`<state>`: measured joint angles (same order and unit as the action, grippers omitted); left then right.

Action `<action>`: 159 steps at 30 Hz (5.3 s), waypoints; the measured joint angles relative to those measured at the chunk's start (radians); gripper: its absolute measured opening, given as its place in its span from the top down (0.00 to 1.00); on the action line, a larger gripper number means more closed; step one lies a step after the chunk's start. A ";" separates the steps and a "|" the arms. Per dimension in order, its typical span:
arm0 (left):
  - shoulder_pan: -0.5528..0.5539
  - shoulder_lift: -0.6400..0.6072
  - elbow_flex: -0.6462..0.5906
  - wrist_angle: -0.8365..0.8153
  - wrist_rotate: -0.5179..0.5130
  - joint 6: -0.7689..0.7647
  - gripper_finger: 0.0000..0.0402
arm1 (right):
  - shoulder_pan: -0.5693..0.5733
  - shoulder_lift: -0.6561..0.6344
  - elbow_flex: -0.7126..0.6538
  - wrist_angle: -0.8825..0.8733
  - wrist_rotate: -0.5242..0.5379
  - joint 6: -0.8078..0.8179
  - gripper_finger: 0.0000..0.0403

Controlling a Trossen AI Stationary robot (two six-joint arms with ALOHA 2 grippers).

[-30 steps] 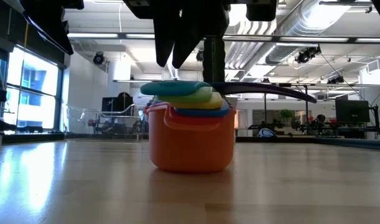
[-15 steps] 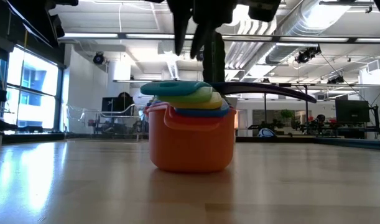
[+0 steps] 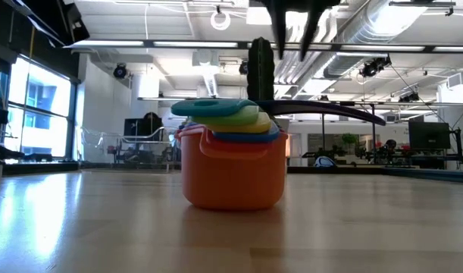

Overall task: Nest measuring cups in basket
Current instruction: Stack the purple measuring cup on the light blue measuring cup, then put the nested measuring cups into the transparent bin

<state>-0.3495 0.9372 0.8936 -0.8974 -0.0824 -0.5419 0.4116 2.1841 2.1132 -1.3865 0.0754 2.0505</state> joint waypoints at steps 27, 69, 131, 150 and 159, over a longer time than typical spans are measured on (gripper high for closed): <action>-0.145 0.482 0.000 0.462 -0.015 0.196 0.83 | 0.109 0.127 -0.002 -0.125 0.103 0.170 0.83; -0.155 0.851 -0.001 1.079 0.131 0.150 0.83 | 0.103 0.168 -0.002 0.174 -0.017 0.202 0.83; 0.006 0.139 -0.136 0.582 0.016 0.224 0.83 | 0.038 0.037 0.208 -0.185 0.272 -0.003 0.83; 0.055 -0.422 -0.444 0.739 -0.150 0.270 0.83 | -0.053 0.006 0.209 -0.185 0.245 -0.206 0.83; 0.055 -0.673 -0.605 0.746 -0.193 0.241 0.83 | -0.044 0.006 0.209 -0.184 0.207 -0.164 0.83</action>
<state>-0.2947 0.2639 0.2890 -0.1514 -0.2751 -0.3010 0.3672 2.1906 2.3222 -1.5707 0.2828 1.8866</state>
